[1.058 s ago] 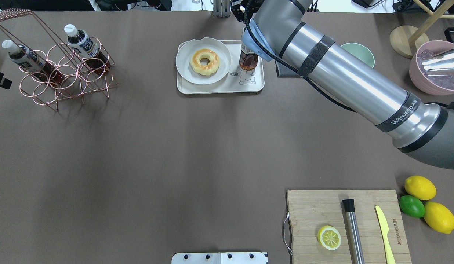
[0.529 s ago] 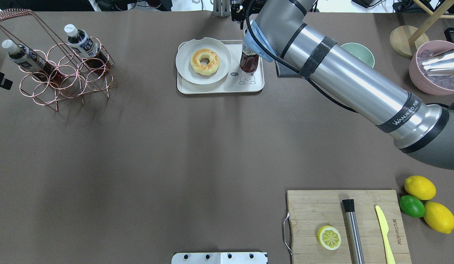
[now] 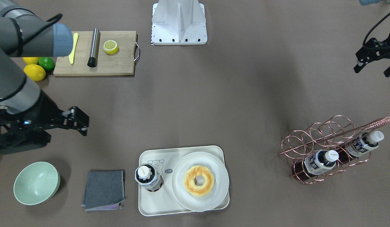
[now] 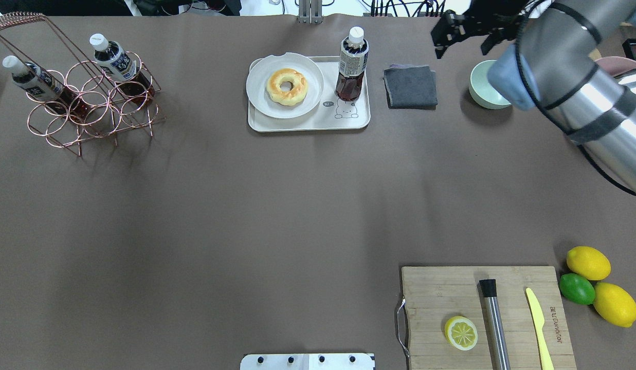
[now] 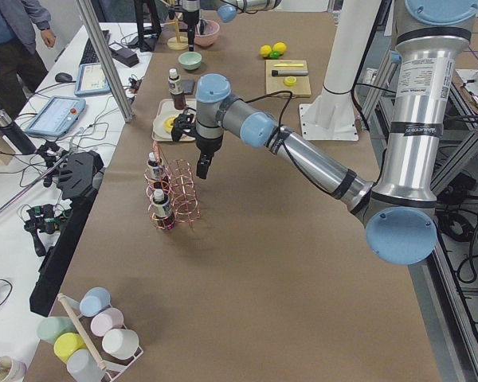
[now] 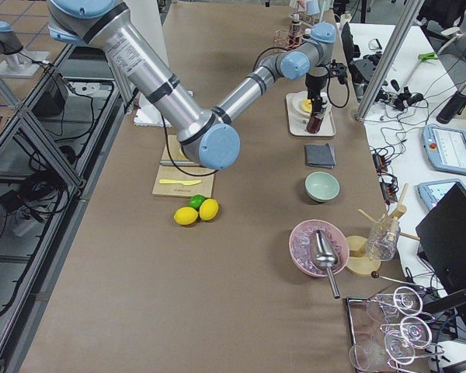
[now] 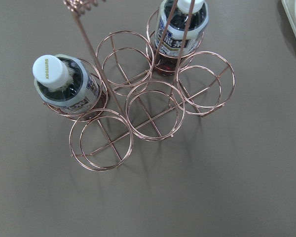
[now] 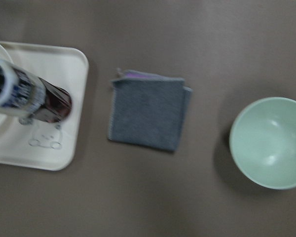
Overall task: Place tea on tray
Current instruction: 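Open the right gripper and lift it away from the bottle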
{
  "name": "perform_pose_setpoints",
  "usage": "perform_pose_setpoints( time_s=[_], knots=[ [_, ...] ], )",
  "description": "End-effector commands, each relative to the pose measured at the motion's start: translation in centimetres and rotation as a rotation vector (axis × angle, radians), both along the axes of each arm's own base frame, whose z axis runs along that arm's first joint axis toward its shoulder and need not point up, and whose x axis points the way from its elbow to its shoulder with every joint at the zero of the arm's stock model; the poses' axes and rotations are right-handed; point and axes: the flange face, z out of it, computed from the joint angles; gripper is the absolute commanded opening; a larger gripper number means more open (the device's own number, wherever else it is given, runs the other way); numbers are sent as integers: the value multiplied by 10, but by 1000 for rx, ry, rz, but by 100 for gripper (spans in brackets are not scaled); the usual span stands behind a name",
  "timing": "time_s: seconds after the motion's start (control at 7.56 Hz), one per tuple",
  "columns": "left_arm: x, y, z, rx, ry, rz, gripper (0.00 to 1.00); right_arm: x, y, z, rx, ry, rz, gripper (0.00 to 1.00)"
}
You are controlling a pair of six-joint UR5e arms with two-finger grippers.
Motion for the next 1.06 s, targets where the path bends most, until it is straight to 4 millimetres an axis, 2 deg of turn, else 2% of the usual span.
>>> perform_pose_setpoints(
  time_s=[0.0, 0.13, 0.26, 0.4, 0.53, 0.66, 0.79, 0.93],
  knots=[
    [-62, 2, 19, -29, -68, 27, 97, 130, 73, 130, 64, 60, -105, 100],
    [-93, 5, 32, -7, -88, 41, 97, 164, 88, 182, 65, 94, -150, 100],
    [-101, 9, 40, -9, -101, 79, 97, 205, 99, 222, 38, 98, -141, 100],
    [-126, 21, 64, 8, -115, 119, 97, 235, 115, 255, 56, 115, -173, 100],
    [-148, 31, 98, 5, -118, 149, 97, 268, 125, 284, 58, 120, -179, 100],
    [-157, 37, 113, -31, -109, 131, 97, 288, 137, 304, 64, 120, -191, 100],
    [-173, 65, 128, -47, -46, 82, 98, 302, 146, 312, 63, 120, -182, 100],
    [-173, 72, 144, -38, -39, 75, 97, 303, 154, 319, 50, 118, -183, 100]
  ],
)
